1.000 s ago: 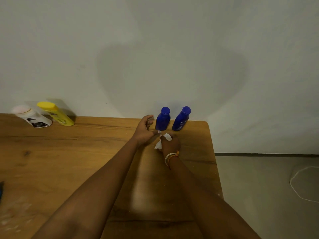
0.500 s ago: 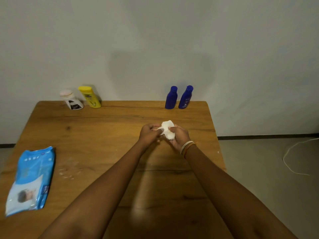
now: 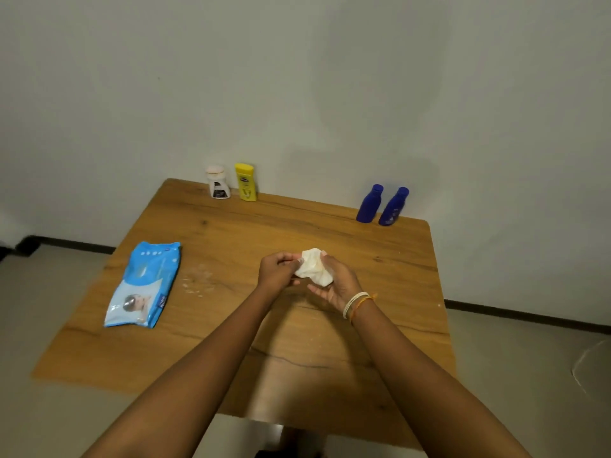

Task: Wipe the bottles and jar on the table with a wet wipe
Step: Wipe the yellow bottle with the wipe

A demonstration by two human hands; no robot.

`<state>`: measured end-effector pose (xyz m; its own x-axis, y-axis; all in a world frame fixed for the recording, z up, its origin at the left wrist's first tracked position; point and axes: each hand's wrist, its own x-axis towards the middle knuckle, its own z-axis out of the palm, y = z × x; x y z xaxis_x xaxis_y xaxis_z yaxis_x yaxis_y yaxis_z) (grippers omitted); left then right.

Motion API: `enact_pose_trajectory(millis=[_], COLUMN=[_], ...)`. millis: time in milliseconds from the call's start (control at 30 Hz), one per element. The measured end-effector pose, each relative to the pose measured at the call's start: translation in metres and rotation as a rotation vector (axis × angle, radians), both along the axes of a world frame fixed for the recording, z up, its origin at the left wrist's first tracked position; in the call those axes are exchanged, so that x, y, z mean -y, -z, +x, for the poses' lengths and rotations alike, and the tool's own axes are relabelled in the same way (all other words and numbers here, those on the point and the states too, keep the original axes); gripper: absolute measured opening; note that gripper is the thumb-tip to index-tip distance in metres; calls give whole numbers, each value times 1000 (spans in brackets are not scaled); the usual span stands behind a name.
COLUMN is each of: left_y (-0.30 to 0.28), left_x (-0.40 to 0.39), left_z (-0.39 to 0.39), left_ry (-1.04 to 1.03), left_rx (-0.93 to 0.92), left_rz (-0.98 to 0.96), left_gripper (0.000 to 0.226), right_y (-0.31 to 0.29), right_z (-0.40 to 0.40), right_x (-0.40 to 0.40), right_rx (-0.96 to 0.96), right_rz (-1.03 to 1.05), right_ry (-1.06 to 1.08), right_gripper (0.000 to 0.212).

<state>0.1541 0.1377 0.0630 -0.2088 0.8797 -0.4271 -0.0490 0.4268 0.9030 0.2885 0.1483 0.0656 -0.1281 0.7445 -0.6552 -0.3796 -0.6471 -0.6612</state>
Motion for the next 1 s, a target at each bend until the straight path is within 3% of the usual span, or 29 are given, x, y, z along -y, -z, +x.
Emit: enact_pose_trajectory(millis=[133, 400, 733, 1000], left_y=[-8, -24, 19, 65], left_x=[14, -12, -140, -237], left_z=[-26, -103, -175, -177], left_ry=[-45, -96, -100, -12], left_rx=[7, -47, -130, -313], left_rz=[11, 27, -44, -34], left_gripper=[10, 20, 21, 42], right_y=[-9, -14, 19, 58], right_z=[-37, -109, -176, -197], right_x=[4, -34, -117, -178], right_rx=[40, 71, 144, 179], right_rz=[73, 104, 5, -65], right_ry=[-119, -53, 139, 255], right_gripper=[27, 32, 31, 9])
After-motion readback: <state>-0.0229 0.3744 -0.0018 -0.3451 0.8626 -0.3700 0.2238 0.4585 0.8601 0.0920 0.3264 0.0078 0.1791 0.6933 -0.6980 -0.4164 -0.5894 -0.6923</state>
